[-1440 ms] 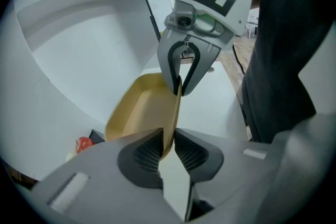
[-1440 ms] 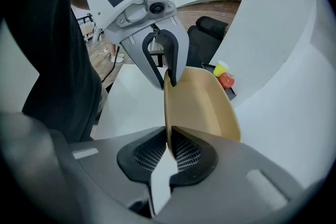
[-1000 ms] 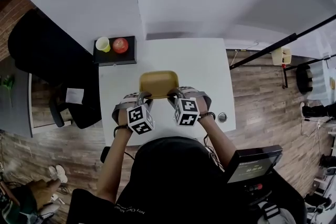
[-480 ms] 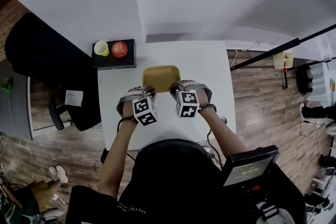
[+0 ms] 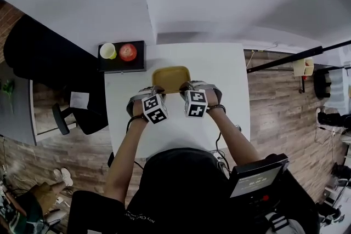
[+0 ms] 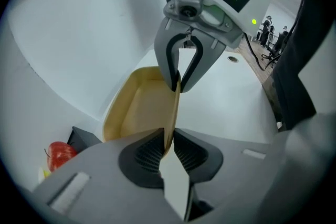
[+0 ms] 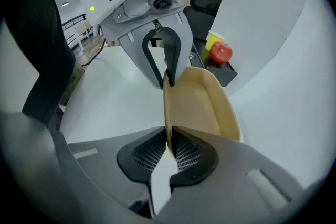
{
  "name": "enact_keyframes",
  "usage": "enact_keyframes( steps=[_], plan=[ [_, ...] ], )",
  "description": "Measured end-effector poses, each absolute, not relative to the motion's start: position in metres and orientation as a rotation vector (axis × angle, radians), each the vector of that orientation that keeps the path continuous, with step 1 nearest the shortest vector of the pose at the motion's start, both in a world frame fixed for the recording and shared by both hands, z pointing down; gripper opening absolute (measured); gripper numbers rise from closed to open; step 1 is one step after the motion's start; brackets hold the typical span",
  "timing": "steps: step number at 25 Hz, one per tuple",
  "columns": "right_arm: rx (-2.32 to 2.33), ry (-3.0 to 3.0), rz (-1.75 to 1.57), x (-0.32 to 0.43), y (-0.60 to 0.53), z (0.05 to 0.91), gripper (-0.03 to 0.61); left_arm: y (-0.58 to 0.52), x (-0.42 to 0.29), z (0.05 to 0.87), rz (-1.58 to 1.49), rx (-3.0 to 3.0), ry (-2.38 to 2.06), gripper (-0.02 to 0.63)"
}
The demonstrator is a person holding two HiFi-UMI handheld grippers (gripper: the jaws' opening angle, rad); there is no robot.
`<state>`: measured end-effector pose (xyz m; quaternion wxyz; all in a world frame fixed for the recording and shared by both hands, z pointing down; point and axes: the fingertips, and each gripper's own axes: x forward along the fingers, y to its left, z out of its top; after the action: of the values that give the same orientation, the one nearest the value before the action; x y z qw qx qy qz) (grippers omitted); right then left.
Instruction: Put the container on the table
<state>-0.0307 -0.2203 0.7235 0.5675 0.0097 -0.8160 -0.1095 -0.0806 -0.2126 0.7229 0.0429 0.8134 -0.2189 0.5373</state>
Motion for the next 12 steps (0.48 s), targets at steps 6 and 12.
enact_keyframes(
  steps=[6,12],
  plan=[
    [0.001,-1.909,-0.194,-0.031,-0.230,0.742,0.049,-0.224,-0.083,0.743,1.654,2.453,-0.652,0.054],
    [-0.001,-1.902,-0.163,-0.029,-0.236,0.757,0.051,-0.229,-0.078,0.755,1.613,2.452,-0.607,0.055]
  ],
)
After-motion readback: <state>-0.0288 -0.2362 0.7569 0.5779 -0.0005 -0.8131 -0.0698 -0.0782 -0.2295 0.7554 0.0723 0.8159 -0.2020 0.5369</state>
